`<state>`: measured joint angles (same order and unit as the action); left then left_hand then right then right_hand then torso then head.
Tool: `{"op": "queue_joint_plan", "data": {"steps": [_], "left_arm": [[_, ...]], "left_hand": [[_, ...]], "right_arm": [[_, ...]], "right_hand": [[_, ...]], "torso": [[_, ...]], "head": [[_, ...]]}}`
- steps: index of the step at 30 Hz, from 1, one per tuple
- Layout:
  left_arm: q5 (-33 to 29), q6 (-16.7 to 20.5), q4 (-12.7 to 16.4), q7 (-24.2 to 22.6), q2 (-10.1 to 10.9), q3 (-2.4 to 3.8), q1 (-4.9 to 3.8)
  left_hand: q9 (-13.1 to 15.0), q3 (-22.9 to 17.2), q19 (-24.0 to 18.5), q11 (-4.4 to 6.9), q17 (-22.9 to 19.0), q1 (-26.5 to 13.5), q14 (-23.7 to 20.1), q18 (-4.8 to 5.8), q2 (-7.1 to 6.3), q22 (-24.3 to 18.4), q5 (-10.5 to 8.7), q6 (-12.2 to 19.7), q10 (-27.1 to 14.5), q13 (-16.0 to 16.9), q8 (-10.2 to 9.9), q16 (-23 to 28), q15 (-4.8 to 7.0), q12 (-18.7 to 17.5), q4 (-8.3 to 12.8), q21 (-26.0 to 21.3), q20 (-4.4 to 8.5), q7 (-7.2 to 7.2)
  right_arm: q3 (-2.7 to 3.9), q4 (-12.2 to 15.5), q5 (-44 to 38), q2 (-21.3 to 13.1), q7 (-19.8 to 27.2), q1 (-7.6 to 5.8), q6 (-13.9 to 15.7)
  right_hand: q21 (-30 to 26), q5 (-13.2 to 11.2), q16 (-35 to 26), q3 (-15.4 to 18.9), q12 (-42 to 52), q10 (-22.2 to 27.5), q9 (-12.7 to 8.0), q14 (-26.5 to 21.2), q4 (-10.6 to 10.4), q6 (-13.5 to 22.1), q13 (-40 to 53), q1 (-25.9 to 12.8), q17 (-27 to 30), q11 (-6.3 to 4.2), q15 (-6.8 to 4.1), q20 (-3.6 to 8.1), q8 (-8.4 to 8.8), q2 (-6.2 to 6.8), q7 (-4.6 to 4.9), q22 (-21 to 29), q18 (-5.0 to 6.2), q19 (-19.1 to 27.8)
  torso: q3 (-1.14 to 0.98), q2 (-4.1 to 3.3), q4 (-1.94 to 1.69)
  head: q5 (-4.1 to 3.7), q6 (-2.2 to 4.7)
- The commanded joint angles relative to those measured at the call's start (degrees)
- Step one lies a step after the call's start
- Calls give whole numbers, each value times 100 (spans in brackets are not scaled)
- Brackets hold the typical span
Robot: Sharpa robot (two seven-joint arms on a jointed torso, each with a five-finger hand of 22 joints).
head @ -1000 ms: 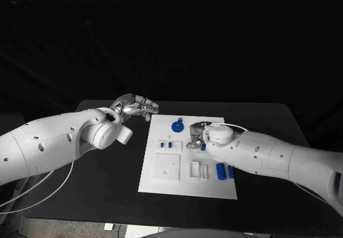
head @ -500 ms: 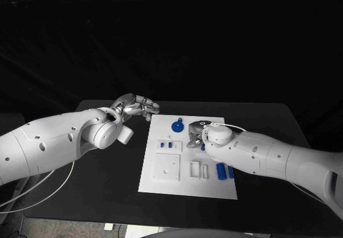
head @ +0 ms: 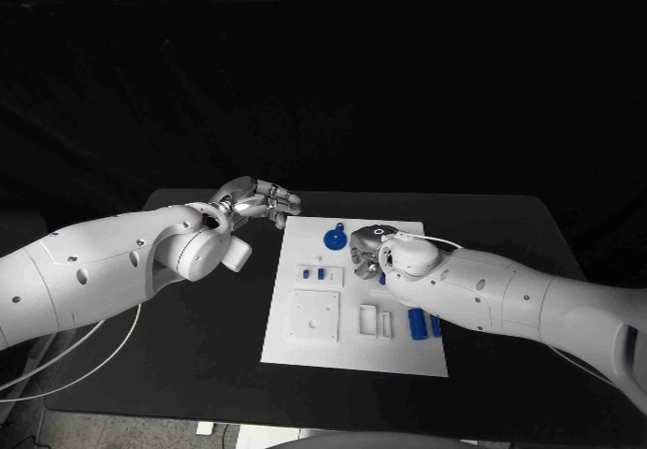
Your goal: Assemble the parts on the task board
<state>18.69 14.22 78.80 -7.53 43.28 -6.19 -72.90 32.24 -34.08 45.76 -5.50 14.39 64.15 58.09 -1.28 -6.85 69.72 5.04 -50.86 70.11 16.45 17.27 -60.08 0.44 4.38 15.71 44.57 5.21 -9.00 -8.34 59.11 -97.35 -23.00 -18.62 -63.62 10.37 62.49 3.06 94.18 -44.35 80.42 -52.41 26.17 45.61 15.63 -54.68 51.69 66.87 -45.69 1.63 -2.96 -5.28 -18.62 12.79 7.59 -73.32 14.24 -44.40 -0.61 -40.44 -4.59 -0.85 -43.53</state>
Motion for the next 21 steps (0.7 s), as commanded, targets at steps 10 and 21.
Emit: {"op": "queue_joint_plan", "data": {"steps": [10,21], "left_arm": [[-24,0,8,-25,-5,4,-8],[-24,7,-1,-31,32,4,-8]], "left_hand": [[10,-6,-16,-18,9,19,7,-115,39,9,-6,45,-22,10,-31,37,-20,-19,-18,-27,66,14],[11,-7,-15,-18,13,23,8,-115,39,11,-7,46,-23,11,-31,39,-20,-19,-17,-28,67,13]], "right_arm": [[-11,93,-131,-44,475,10,55],[56,695,229,-566,615,-6,676]], "right_hand": [[-29,-26,-27,-237,-25,111,6,-98,84,-106,30,291,-44,-27,56,-105,-50,-124,-17,-18,72,64],[59,129,28,-469,20,-68,-150,41,-7,386,14,115,-82,-143,106,-124,219,4,-142,-13,76,-94]], "torso": [[-2,0,1],[-2,4,15]], "head": [[8,-8],[35,30]]}}
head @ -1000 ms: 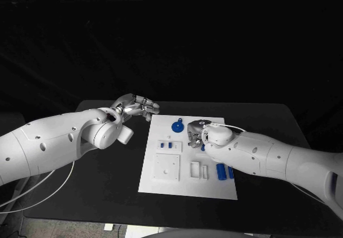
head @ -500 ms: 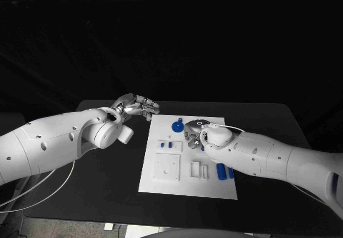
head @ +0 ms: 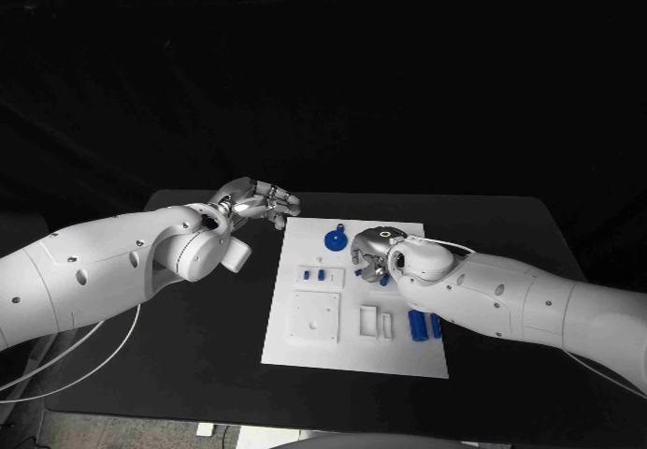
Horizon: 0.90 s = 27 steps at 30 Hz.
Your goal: Assemble the parts on the task board
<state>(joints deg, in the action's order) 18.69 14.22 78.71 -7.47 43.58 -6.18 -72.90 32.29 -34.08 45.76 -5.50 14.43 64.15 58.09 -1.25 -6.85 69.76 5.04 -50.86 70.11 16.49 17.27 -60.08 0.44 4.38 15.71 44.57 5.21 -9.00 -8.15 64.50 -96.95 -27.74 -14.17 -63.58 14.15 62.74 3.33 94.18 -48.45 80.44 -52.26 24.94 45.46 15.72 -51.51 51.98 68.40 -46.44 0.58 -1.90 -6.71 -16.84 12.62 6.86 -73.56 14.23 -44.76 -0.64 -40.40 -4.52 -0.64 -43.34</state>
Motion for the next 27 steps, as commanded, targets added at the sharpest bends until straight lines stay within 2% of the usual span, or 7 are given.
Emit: {"op": "queue_joint_plan", "data": {"steps": [1,5,9,10,11,17,27], "left_arm": [[-24,6,11,-38,5,3,-7],[-24,10,21,-38,31,3,-7],[-24,12,23,-37,46,3,-7],[-24,13,20,-37,43,3,-7],[-24,14,18,-36,40,3,-7],[-24,12,6,-37,24,3,-7],[-24,9,7,-36,9,3,-7]], "left_hand": [[7,-7,-14,-18,9,22,8,-118,39,7,-7,46,-23,7,-31,39,-20,-19,-17,-28,66,14],[7,-7,-14,-18,11,21,9,-117,40,8,-7,47,-23,7,-31,39,-20,-19,-18,-29,66,13],[7,-7,-13,-19,12,21,9,-117,40,9,-7,48,-23,8,-31,40,-20,-19,-19,-30,66,13],[7,-7,-13,-19,12,20,10,-117,40,9,-7,49,-23,8,-32,40,-20,-19,-20,-30,66,12],[7,-7,-13,-19,13,20,10,-117,40,9,-7,49,-23,8,-32,40,-20,-18,-20,-30,66,12],[7,-6,-12,-19,15,19,11,-117,39,10,-7,50,-23,8,-32,41,-20,-18,-21,-31,66,12],[8,-6,-11,-19,18,16,11,-117,41,13,-7,52,-24,9,-32,43,-20,-18,-25,-32,66,11]], "right_arm": [[56,200,223,-126,172,-12,301],[152,473,311,-376,156,-48,-208],[158,475,349,-410,88,-75,-837],[158,454,342,-395,70,-76,-960],[158,418,340,-374,60,-76,-1065],[157,245,246,-254,-36,-75,-1350],[156,54,226,-90,-63,-74,-1431]], "right_hand": [[48,265,33,-94,23,-135,-42,95,-21,132,-22,-73,-11,-62,-4,31,69,1,-91,14,77,-89],[98,1122,15,-360,48,-372,-65,266,-70,262,-24,-382,-30,-154,-49,98,83,-188,-165,47,77,-226],[111,1270,-8,-634,44,-424,-63,319,-56,245,1,-773,-67,-138,-82,124,40,-520,-146,61,77,-248],[93,1362,-20,-772,38,-419,-68,315,-143,244,6,-891,-71,-124,-83,111,40,-725,-132,71,77,-234],[106,1449,-20,-902,42,-413,-76,311,-47,265,22,-1133,-89,-110,-85,105,46,-861,-132,56,77,-211],[156,1577,-42,-1306,34,-433,-91,330,64,318,62,-1478,-142,-144,-98,138,34,-1026,-167,44,77,-228],[175,1632,-40,-1417,38,-452,-94,339,69,341,79,-1567,-167,-151,-102,147,27,-1097,-177,41,76,-234]], "torso": [[0,-1,9],[-3,-3,11],[-3,-4,15],[-4,-5,14],[-5,-5,10],[-12,-6,-10],[3,-7,-15]], "head": [[15,12],[18,18],[20,26],[18,27],[17,26],[5,27],[6,23]]}}
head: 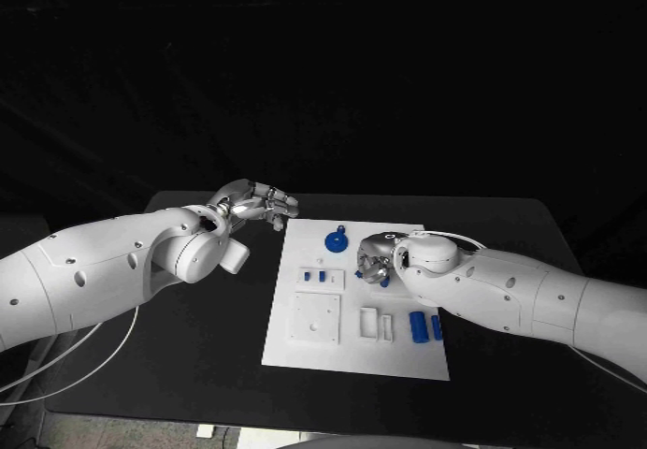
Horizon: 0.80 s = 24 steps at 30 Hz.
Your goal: Assemble the parts on the task board
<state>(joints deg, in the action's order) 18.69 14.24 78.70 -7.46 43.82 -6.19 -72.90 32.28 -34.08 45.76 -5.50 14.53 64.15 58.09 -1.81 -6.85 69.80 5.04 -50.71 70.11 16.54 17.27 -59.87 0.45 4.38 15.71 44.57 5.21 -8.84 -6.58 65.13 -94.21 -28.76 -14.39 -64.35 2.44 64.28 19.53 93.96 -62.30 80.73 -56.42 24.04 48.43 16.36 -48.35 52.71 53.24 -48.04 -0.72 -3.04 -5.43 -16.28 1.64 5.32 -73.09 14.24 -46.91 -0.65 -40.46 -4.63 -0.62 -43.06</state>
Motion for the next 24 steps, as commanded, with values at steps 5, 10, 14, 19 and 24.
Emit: {"op": "queue_joint_plan", "data": {"steps": [5,10,14,19,24], "left_arm": [[-24,11,9,-32,-9,4,-7],[-24,6,9,-34,-11,4,-7],[-24,17,-4,-33,-10,3,-7],[-24,13,-1,-35,-11,3,-7],[-24,9,-5,-27,-3,3,-7]], "left_hand": [[10,-6,-10,-19,10,14,12,-60,42,10,-7,37,-25,6,-32,22,-20,-18,-28,-33,66,-5],[10,-5,-9,-19,12,12,12,-60,41,11,-7,37,-25,6,-32,24,-21,-18,-30,-34,65,-5],[10,-5,-9,-19,14,11,12,-60,42,12,-6,38,-26,7,-32,25,-21,-18,-32,-35,65,-5],[11,-5,-8,-20,15,10,12,-60,43,13,-6,38,-27,7,-32,26,-21,-18,-33,-36,65,-5],[11,-5,-8,-20,17,10,12,-60,43,14,-6,39,-27,7,-32,27,-21,-18,-34,-37,65,-5]], "right_arm": [[-1,-21,-47,12,-77,4,-365],[-1,-27,-35,15,-101,4,-439],[-1,-38,-36,16,-123,4,-323],[-1,21,14,2,-93,4,-419],[-1,157,30,-42,-2,4,-237]], "right_hand": [[26,1,-17,-62,10,-40,-3,43,8,23,11,-71,-13,-19,12,23,-35,-8,-16,-6,76,-21],[36,39,-16,-97,13,-47,3,47,7,-1,20,-113,-25,11,10,28,-56,-16,17,-7,76,-26],[44,91,-16,-120,17,-54,8,50,8,-26,28,-146,-35,42,8,33,-77,-20,51,-8,76,-29],[46,97,-16,-124,18,-56,8,51,10,-25,30,-149,-38,47,8,35,-78,-21,55,-8,76,-31],[51,144,-16,-138,21,-62,9,54,11,-34,35,-161,-45,59,7,39,-87,-11,65,-7,76,-34]], "torso": [[8,0,-1],[11,2,0],[5,0,1],[6,4,-1],[3,2,3]], "head": [[14,-18],[26,-23],[40,-20],[42,-16],[53,-24]]}}
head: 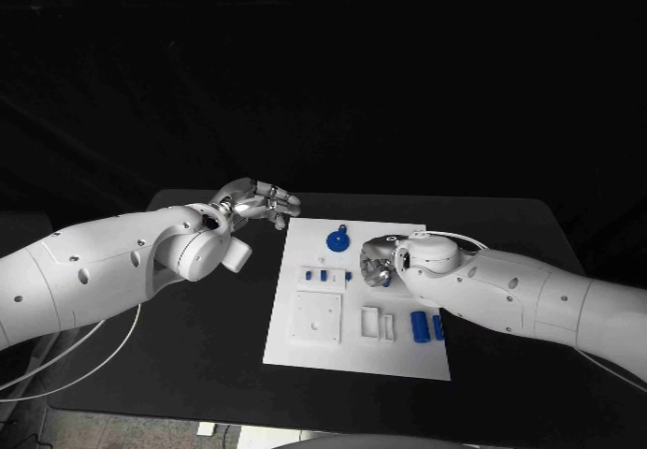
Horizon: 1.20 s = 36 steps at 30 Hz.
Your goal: Assemble the parts on the task board
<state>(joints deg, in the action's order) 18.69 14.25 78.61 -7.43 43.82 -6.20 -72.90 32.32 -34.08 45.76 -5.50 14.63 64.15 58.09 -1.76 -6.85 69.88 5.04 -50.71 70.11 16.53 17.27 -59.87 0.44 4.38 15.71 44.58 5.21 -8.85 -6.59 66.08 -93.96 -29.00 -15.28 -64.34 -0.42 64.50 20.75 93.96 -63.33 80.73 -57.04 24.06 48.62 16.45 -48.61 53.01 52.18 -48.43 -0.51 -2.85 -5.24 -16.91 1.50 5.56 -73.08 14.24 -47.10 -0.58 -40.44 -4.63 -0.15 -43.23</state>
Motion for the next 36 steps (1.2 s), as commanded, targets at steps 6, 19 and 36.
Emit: {"op": "queue_joint_plan", "data": {"steps": [6,19,36], "left_arm": [[-23,7,5,-33,-5,4,-7],[-23,4,-24,-34,-18,4,-7],[-21,-17,-72,-37,-105,4,-7]], "left_hand": [[8,-6,-8,-19,10,12,12,-66,42,6,-5,39,-27,9,-32,28,-20,-18,-34,-39,66,-5],[9,-8,-8,-19,14,16,13,-67,41,9,-6,39,-27,10,-31,30,-20,-17,-32,-41,66,-4],[10,-10,-7,-18,18,21,13,-67,43,12,-9,39,-26,12,-29,33,-20,-16,-31,-43,67,-4]], "right_arm": [[-1,134,-181,-47,542,1,1157],[-36,-87,-1015,99,936,-1,1569],[-330,-684,-1364,501,1398,8,1829]], "right_hand": [[45,-269,-66,541,-44,26,28,58,4,18,17,372,-21,-38,-39,82,-79,318,-43,24,76,-43],[-32,-1389,-172,1177,-149,157,42,0,-1,20,74,1287,-63,-106,-50,47,-166,1055,-123,105,76,42],[-68,-1796,-179,1579,-233,566,128,-279,2,-497,127,1672,-143,87,73,-80,-447,1262,79,79,76,291]], "torso": [[-4,4,15],[3,-2,4],[5,-18,-44]], "head": [[5,3],[-1,17],[-21,6]]}}
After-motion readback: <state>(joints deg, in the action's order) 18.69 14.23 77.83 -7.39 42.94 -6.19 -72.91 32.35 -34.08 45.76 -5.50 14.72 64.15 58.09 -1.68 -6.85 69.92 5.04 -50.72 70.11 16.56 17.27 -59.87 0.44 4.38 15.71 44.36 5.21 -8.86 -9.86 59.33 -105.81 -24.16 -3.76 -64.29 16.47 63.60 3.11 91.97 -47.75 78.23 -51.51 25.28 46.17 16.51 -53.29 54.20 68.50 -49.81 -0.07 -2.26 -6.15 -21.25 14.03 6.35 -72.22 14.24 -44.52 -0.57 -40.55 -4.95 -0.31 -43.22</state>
